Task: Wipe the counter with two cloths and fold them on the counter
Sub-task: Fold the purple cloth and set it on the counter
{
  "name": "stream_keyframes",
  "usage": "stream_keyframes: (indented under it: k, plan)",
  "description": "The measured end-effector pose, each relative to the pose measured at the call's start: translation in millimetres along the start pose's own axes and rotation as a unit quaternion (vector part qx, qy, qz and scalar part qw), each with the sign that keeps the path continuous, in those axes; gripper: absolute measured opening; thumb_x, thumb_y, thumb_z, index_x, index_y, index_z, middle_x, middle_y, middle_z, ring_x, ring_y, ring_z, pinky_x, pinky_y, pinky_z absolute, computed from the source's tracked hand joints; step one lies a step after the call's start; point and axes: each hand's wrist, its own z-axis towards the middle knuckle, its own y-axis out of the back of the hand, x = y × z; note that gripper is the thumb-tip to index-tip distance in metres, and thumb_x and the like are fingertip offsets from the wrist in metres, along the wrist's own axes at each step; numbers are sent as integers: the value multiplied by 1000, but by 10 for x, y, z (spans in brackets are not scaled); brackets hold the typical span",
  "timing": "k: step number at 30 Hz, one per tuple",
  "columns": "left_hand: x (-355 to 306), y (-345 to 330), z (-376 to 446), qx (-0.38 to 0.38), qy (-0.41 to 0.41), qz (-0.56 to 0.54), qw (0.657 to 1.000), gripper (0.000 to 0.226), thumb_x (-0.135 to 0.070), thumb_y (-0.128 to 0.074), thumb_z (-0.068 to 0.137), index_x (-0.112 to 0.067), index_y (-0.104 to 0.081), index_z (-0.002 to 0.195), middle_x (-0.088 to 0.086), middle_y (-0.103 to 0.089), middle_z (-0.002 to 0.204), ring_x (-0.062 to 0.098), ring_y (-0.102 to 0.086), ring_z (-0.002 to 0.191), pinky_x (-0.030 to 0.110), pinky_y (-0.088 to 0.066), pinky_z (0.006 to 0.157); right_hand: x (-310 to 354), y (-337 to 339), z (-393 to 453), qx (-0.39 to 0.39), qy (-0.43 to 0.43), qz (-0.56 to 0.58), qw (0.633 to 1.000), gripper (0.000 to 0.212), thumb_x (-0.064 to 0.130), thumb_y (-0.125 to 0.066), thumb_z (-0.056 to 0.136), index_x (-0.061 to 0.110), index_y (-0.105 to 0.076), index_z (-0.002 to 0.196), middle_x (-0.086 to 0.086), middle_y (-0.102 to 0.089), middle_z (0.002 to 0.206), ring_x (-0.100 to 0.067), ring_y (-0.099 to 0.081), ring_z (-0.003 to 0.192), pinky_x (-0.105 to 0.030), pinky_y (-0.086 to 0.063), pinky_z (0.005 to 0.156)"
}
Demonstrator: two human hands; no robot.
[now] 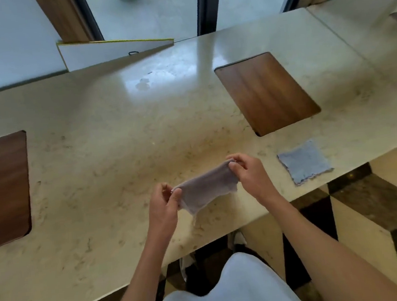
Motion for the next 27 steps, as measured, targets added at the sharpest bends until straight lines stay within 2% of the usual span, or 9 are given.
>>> stream_keyframes:
  k: [2,5,7,10,12,15,17,22,27]
  plan:
    - [-137,-330,-5,17,-6,-8,1000,13,-16,-60,99,-8,-54,90,23,-60,85,25,-60,75,52,-59,69,-131,336,-44,-23,10,-21,999,12,14,-52,103,17,-63,102,7,-63,90,-1,-59,88,-11,-43,71]
    - [-258,-849,-85,36,12,-17,999,12,-16,-60,99,-10,-54,91,27,-63,93,41,-65,85,57,-58,69,-410,835,-83,-23,19,-51,998,16,14,-50,104,23,-55,91,8,-57,83,6,-55,78,-8,-41,67]
    - [-238,-1197,-169,54,33,-26,998,12,-17,-58,100,-12,-52,91,22,-63,89,39,-67,83,55,-60,66,-636,1126,-52,-15,7,-70,997,22,16,-49,105,26,-51,86,7,-55,79,8,-54,74,-8,-42,65]
    - [-191,-1637,-174,70,75,-15,995,15,-15,-56,101,-10,-48,90,13,-56,81,31,-63,73,48,-58,59,-974,1402,159,42,-39,-124,991,21,20,-49,105,24,-50,84,4,-56,80,-4,-55,75,-19,-38,59]
    - [-179,-1841,-56,39,103,25,994,17,-16,-57,100,-11,-48,87,11,-54,78,28,-57,70,45,-51,59,-1143,1447,366,85,-43,-168,981,20,21,-50,103,22,-50,83,3,-56,80,-15,-55,76,-25,-37,60]
    - [-195,-2007,167,-31,115,109,987,20,-17,-62,96,-13,-50,82,4,-54,71,21,-50,66,29,-38,57,-1213,1414,675,110,4,-219,969,16,18,-56,100,20,-59,85,2,-61,83,-15,-58,81,-27,-41,66]
    - [-226,-2072,262,-59,114,143,981,20,-18,-65,94,-13,-51,80,3,-55,71,18,-49,65,25,-35,54,-1234,1400,834,112,31,-253,961,17,19,-58,99,23,-61,83,2,-61,83,-15,-57,81,-26,-39,66]
    - [-257,-2137,417,-95,117,211,966,17,-23,-69,90,-15,-60,79,0,-60,71,18,-56,67,32,-39,57,-1294,1384,1080,111,31,-301,947,14,29,-62,98,24,-68,86,1,-63,86,-16,-59,82,-30,-48,70]
    - [-237,-2128,444,-107,117,221,962,14,-25,-72,88,-13,-64,83,3,-65,75,21,-61,71,33,-43,59,-1261,1356,1152,114,43,-276,953,11,27,-64,97,20,-67,89,2,-64,88,-15,-60,87,-31,-52,74]
